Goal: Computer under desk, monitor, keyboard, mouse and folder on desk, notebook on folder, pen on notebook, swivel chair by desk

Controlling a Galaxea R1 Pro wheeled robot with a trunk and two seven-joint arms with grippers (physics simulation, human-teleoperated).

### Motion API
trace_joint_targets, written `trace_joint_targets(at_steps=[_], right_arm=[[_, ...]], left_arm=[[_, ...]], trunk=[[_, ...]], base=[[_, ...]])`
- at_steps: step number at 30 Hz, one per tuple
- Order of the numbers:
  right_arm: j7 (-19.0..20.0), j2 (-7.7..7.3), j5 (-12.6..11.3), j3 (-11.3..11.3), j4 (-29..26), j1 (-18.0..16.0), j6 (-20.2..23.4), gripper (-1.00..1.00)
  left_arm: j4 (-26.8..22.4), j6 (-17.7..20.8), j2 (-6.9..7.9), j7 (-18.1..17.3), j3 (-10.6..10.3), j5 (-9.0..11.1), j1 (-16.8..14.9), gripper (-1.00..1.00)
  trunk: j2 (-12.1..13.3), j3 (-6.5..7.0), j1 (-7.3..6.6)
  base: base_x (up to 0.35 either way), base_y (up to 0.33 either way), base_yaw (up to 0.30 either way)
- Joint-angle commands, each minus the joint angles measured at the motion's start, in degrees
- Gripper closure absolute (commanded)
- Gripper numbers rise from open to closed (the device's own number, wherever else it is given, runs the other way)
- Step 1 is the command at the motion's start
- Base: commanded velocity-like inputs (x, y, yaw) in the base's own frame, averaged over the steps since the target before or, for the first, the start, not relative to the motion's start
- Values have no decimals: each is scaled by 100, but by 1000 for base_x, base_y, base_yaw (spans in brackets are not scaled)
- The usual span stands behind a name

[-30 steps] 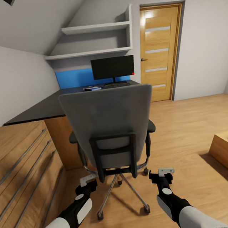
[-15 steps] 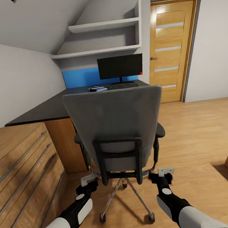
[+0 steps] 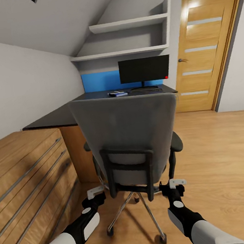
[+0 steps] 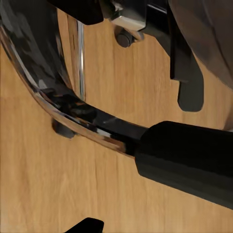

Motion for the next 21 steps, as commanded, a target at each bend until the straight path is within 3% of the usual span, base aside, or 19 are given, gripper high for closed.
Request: trace_joint_targets(at_steps=[1, 11, 21], right_arm=[[4, 5, 1, -27, 45, 0, -11, -100], [4, -3, 1, -31, 45, 0, -11, -100], [11, -3, 1, -27, 45, 0, -15, -100]], left_arm=[[1, -26, 0, 31, -55, 54, -7, -100], [1, -21, -11, 31, -159, 52, -7, -100], [1, -19, -11, 27, -165, 53, -7, -100]], trunk=[[-1, -7, 0], [-1, -6, 0], [-1, 18, 0]], base=[[4, -3, 80], [167, -164, 15], [235, -233, -106]])
